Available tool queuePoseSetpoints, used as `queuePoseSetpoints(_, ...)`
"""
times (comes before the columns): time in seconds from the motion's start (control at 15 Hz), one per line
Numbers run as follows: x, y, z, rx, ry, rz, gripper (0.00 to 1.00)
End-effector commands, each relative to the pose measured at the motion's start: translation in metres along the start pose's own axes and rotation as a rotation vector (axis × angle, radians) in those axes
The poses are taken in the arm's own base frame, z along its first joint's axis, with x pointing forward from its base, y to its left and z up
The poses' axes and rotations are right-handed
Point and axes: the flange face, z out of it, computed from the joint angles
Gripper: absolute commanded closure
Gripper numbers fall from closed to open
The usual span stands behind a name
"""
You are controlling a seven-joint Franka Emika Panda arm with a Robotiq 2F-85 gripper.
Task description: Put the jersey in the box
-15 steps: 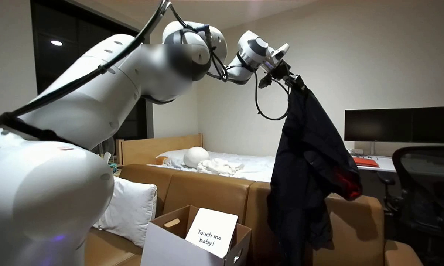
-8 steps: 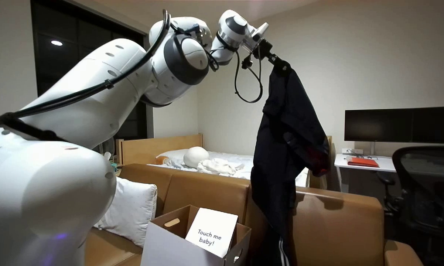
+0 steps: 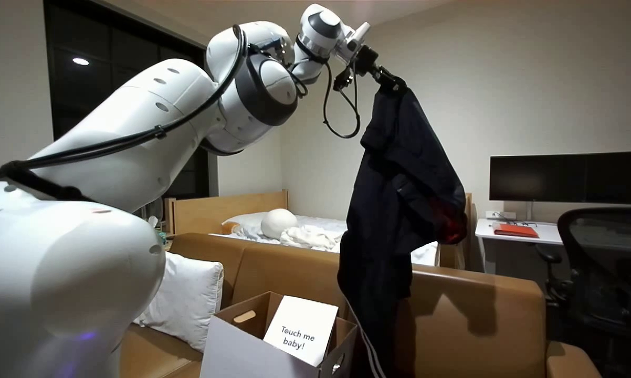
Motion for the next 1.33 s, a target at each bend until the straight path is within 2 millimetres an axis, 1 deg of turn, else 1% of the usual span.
queuePoseSetpoints(0.0,0.000,-0.003,-0.007,0.033,-0.006,0.042,0.99)
queuePoseSetpoints(0.07,0.002,-0.005,-0.016,0.062,-0.008,0.099,0.99)
queuePoseSetpoints(0.13,0.008,-0.006,-0.024,0.083,-0.008,0.158,0.99)
queuePoseSetpoints(0.2,0.011,-0.006,-0.029,0.099,-0.008,0.201,0.99)
queuePoseSetpoints(0.47,0.022,-0.006,-0.058,0.150,-0.023,0.388,0.99)
queuePoseSetpoints(0.67,0.033,0.001,-0.079,0.145,-0.047,0.538,0.99)
queuePoseSetpoints(0.8,0.044,0.006,-0.088,0.125,-0.058,0.638,0.99)
queuePoseSetpoints(0.93,0.063,0.013,-0.085,0.116,-0.039,0.735,0.99)
queuePoseSetpoints(1.0,0.074,0.017,-0.079,0.110,-0.024,0.783,0.99)
queuePoseSetpoints(1.13,0.098,0.027,-0.057,0.057,-0.003,0.870,0.99)
queuePoseSetpoints(1.27,0.116,0.032,-0.036,0.059,0.043,0.964,0.99)
